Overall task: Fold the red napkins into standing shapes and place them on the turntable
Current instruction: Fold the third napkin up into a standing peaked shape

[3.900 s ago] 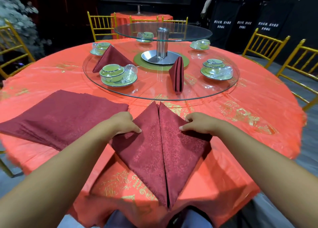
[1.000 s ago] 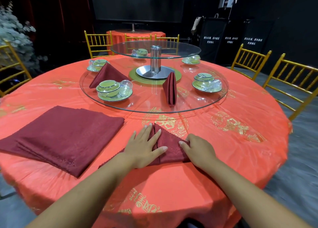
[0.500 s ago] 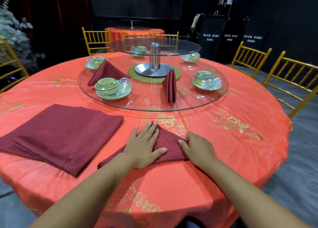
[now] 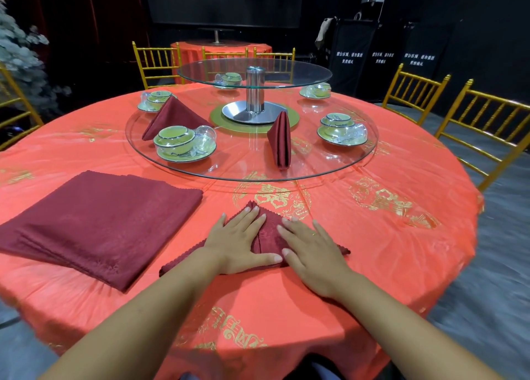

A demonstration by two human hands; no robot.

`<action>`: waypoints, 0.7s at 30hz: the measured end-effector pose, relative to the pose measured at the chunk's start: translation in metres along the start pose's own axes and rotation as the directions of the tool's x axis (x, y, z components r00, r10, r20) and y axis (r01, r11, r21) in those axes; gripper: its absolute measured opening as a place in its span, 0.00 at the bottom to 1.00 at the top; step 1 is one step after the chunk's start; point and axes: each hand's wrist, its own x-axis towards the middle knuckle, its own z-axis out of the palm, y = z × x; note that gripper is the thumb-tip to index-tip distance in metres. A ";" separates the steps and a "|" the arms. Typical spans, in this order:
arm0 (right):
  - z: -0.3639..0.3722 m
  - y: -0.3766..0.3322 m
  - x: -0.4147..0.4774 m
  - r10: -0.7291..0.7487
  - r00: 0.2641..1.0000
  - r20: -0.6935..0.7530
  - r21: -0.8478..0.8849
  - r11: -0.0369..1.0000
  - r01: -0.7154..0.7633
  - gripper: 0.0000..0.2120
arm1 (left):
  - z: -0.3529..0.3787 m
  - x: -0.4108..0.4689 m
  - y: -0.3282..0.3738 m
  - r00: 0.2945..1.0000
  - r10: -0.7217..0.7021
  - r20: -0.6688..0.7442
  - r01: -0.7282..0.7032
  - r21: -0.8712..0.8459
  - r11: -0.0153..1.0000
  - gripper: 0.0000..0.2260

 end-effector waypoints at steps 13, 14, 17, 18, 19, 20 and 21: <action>0.002 0.041 -0.034 0.070 0.975 0.211 -0.119 0.992 -0.046 0.35 | 0.001 0.001 -0.001 1.000 0.005 0.007 -0.005 0.004 1.000 0.59; 0.002 0.045 -0.038 0.088 0.973 0.214 -0.126 0.990 -0.062 0.35 | 0.001 0.000 -0.001 1.000 0.007 0.003 -0.007 0.006 1.000 0.59; -0.001 0.049 -0.043 0.142 0.963 0.229 -0.124 0.986 -0.116 0.36 | 0.000 -0.001 0.000 1.000 0.007 -0.003 -0.007 0.010 1.000 0.58; -0.002 0.048 -0.043 0.168 0.960 0.226 -0.090 0.984 -0.151 0.35 | 0.000 -0.001 0.000 1.000 0.006 -0.004 -0.006 0.008 1.000 0.58; -0.003 0.045 -0.041 0.201 0.955 0.218 -0.042 0.980 -0.197 0.34 | 0.000 -0.001 0.000 1.000 0.005 -0.006 -0.005 0.007 1.000 0.58; -0.004 0.041 -0.038 0.233 0.952 0.200 0.002 0.971 -0.238 0.33 | 0.001 -0.001 0.001 1.000 0.006 -0.009 -0.006 0.007 1.000 0.58; -0.005 0.036 -0.034 0.255 0.952 0.168 0.023 0.965 -0.263 0.34 | 0.001 -0.001 0.000 1.000 0.006 -0.011 -0.006 0.007 1.000 0.58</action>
